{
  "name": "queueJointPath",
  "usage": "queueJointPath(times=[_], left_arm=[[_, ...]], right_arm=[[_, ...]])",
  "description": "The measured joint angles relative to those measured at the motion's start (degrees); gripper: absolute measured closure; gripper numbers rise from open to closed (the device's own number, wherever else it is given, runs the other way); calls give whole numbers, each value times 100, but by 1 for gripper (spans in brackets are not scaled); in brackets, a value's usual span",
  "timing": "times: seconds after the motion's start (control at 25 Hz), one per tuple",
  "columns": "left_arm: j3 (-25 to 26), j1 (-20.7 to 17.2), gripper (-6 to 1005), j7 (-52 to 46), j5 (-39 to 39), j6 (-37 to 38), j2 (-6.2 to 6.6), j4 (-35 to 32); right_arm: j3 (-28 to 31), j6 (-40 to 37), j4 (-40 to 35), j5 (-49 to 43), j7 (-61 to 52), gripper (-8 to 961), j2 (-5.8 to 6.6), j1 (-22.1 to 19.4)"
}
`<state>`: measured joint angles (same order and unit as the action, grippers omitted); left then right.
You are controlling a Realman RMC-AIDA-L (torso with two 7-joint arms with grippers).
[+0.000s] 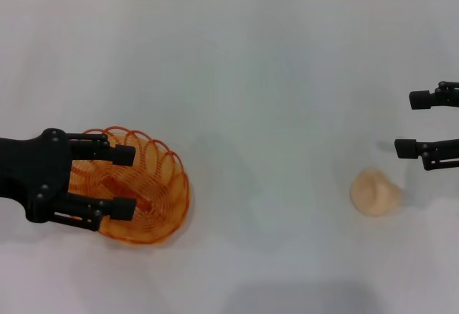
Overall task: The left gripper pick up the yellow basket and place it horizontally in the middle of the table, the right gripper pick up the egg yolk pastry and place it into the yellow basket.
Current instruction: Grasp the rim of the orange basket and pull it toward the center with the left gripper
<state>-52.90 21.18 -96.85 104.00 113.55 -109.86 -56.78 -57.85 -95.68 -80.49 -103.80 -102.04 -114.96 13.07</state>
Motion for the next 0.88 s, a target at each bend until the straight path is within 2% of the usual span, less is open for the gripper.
queueJointPath(times=[0.64,0.88], left_arm=[[11,4,161,26,-13,-21,-15,0],[196,145,170,4,149,-85,7,22]], right_arm=[[-19,19,14,-10,0,94,0,21],[-85,74,70,-10,3,94,-5,44]])
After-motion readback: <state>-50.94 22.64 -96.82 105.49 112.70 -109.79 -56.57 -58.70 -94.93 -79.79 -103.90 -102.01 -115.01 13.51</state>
